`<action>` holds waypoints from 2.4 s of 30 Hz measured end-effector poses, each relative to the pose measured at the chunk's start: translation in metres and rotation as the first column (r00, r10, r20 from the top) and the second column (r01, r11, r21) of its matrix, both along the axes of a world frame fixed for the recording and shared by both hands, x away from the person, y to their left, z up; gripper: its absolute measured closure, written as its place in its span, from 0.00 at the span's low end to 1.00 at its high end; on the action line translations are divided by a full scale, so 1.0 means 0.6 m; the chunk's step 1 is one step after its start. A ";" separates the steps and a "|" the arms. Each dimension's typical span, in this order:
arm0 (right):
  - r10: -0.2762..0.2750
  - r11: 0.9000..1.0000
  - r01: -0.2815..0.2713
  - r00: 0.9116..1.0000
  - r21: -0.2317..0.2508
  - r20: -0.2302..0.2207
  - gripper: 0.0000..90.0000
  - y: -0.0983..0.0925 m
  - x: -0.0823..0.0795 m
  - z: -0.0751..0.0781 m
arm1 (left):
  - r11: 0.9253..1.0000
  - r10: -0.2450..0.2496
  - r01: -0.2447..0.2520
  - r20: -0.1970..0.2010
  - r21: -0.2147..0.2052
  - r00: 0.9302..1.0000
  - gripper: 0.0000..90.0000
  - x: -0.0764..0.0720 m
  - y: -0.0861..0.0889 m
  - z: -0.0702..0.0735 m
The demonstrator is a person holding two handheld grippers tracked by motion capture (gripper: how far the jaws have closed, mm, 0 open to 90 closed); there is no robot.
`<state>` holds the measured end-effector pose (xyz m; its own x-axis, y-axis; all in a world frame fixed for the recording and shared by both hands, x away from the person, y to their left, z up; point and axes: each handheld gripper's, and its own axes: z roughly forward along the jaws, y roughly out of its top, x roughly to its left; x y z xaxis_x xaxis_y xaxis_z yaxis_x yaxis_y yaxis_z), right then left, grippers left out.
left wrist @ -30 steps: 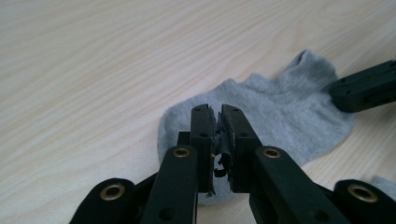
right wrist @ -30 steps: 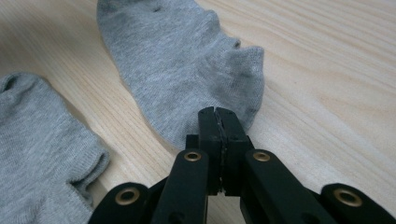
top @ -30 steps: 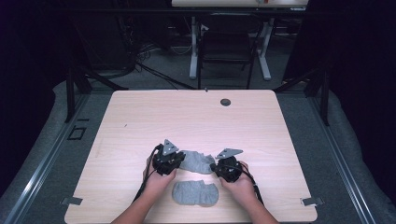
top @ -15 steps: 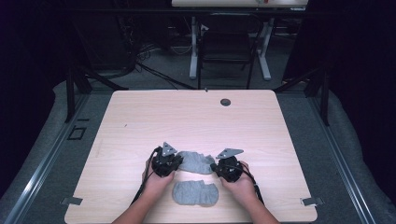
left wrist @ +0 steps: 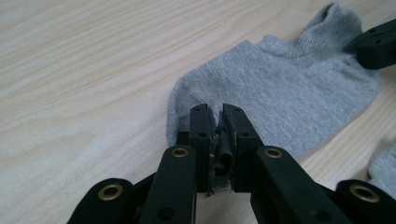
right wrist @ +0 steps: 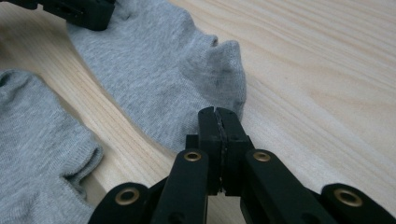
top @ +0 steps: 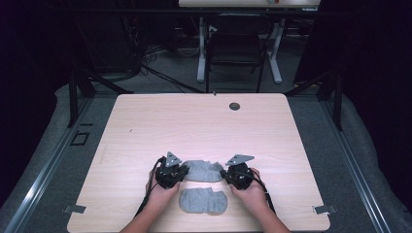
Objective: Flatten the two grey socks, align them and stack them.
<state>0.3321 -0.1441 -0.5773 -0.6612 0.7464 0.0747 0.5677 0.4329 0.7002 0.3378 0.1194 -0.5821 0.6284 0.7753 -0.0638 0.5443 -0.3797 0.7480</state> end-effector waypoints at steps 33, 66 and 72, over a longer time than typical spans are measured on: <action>-0.048 0.999 0.048 0.999 0.015 0.025 0.80 -0.007 0.022 0.026 | 0.998 0.061 -0.061 0.027 -0.014 0.998 0.75 0.015 0.022 0.030; -0.008 1.000 0.008 1.000 0.020 -0.007 0.99 -0.001 0.029 0.022 | 0.999 0.030 -0.030 0.001 0.019 1.000 0.97 0.014 0.023 0.015; -0.011 0.999 0.011 1.000 0.031 -0.001 0.99 -0.003 0.026 0.025 | 0.999 0.033 -0.033 0.003 0.014 0.999 0.98 0.013 0.027 0.017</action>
<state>0.3480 -0.1462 -0.5620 -0.6527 0.7511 0.0989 0.5734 0.4044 0.7125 0.3456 0.1354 -0.5719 0.6027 0.7963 -0.0509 0.5549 -0.3723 0.7440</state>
